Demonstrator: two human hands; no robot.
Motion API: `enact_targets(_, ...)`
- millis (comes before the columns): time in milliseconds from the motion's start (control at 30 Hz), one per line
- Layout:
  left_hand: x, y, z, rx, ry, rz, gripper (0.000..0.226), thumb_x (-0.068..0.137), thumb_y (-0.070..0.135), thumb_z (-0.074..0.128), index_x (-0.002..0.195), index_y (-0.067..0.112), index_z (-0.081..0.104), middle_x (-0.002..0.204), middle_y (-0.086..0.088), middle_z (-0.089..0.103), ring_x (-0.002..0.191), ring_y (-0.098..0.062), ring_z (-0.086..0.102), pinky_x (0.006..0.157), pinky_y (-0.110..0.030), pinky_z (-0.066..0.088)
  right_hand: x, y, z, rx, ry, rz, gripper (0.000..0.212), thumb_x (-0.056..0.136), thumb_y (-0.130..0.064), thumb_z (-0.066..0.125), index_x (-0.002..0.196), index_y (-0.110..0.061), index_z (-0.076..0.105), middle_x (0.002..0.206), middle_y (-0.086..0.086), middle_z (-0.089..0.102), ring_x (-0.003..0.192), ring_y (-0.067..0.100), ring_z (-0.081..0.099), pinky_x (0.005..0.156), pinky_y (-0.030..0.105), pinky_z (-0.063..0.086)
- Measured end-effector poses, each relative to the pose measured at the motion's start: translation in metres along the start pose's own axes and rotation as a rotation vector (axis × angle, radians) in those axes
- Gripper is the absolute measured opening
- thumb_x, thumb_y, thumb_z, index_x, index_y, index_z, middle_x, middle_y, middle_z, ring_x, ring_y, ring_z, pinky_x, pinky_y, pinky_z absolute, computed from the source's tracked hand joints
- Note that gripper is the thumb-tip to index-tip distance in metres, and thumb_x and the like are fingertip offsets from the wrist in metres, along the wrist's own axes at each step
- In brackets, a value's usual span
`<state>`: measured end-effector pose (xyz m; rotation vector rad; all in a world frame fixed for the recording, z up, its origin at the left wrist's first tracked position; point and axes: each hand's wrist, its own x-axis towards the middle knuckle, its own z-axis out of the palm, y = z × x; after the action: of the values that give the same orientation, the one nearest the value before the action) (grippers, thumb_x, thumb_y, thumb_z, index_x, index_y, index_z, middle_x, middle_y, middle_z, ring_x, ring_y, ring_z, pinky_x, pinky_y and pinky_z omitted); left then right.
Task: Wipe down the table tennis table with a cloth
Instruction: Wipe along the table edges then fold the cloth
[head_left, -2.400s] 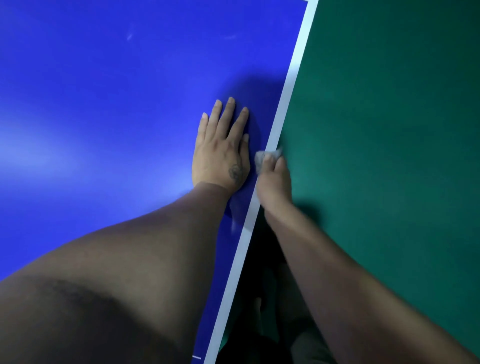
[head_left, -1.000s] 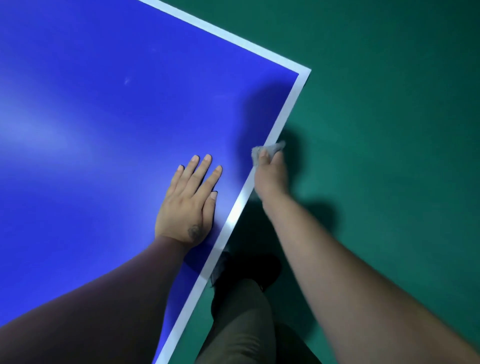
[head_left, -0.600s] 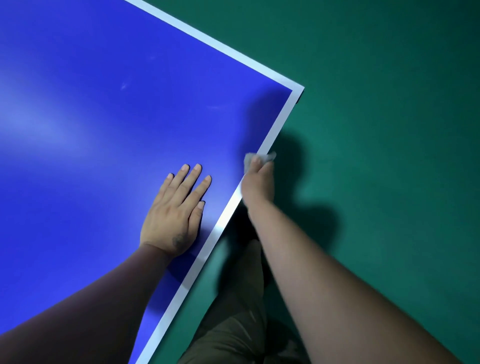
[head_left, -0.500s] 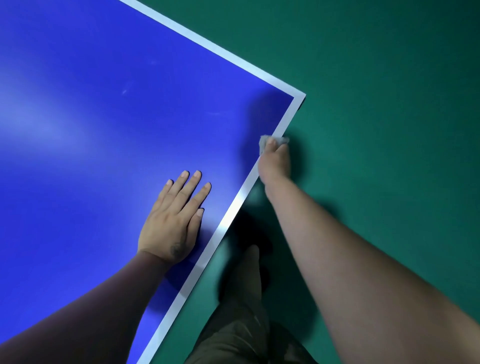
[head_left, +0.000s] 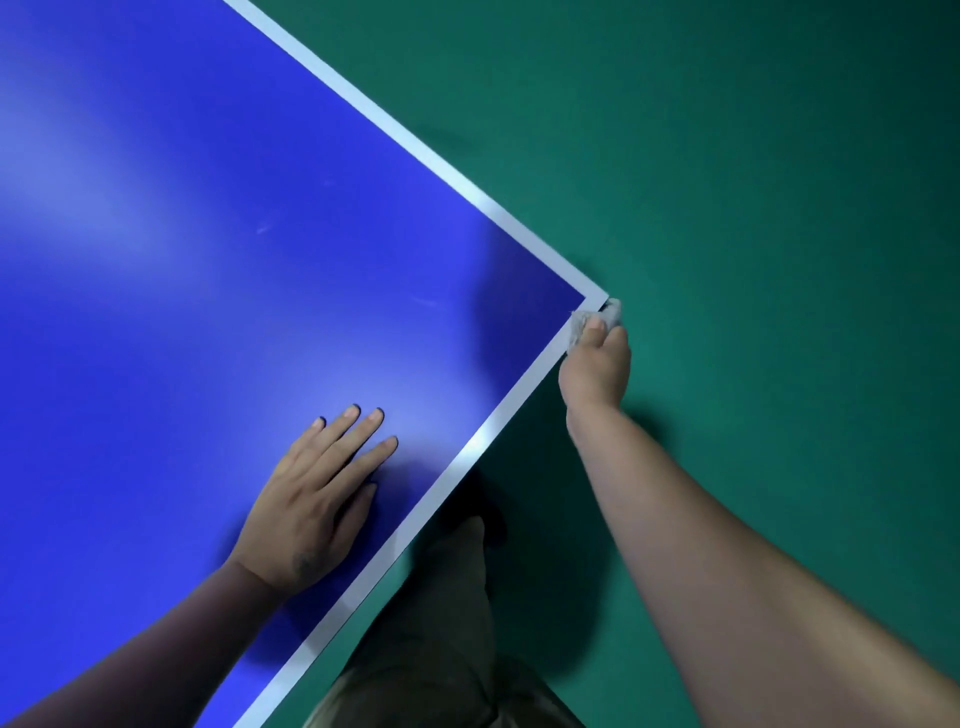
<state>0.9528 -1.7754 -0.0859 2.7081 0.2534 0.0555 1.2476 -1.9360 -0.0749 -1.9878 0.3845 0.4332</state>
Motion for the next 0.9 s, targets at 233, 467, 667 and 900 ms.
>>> enact_targets(233, 0.063, 0.015, -0.020, -0.057, 0.177, -0.288, 0.048, 0.111, 0.024, 0.046, 0.158, 0.015, 0.052, 0.171, -0.001, 0.039, 0.162, -0.026, 0.029, 0.131, -0.056, 0.024, -0.008, -0.023, 0.002, -0.393, -0.187, -0.578, 0.062, 0.114, -0.030, 0.039, 0.170, -0.018, 0.015, 0.173, 0.005, 0.032, 0.153, 0.023, 0.043, 0.120, 0.042, 0.044)
enact_targets(467, 0.119, 0.002, -0.014, -0.040, 0.341, -0.782, 0.061, 0.110, 0.036, 0.044, 0.166, 0.012, 0.033, 0.176, -0.003, 0.027, 0.167, -0.025, 0.012, 0.135, -0.051, 0.008, -0.014, -0.006, 0.022, -1.031, -0.543, -1.154, 0.071, 0.107, -0.011, 0.051, 0.167, 0.000, 0.016, 0.177, 0.016, 0.005, 0.165, 0.031, 0.003, 0.134, 0.047, 0.015)
enact_targets(667, 0.120, -0.019, 0.004, 0.126, 0.315, -1.038, 0.072, 0.110, 0.047, 0.034, 0.170, 0.009, 0.018, 0.180, -0.006, 0.012, 0.167, -0.030, 0.003, 0.134, -0.057, 0.005, -0.006, -0.018, 0.038, -1.114, -0.535, -1.295, 0.072, 0.112, -0.037, 0.039, 0.169, -0.003, 0.009, 0.178, 0.015, 0.002, 0.165, 0.031, 0.001, 0.133, 0.051, 0.016)
enact_targets(900, 0.120, -0.022, 0.005, 0.176, 0.303, -1.050, 0.071, 0.111, 0.046, 0.032, 0.171, 0.010, 0.019, 0.181, -0.004, 0.011, 0.167, -0.027, 0.000, 0.134, -0.057, 0.008, 0.019, -0.031, 0.080, -1.122, -0.537, -1.316, 0.067, 0.114, -0.031, 0.032, 0.167, 0.004, 0.009, 0.176, 0.023, 0.004, 0.164, 0.037, 0.003, 0.131, 0.056, 0.019)
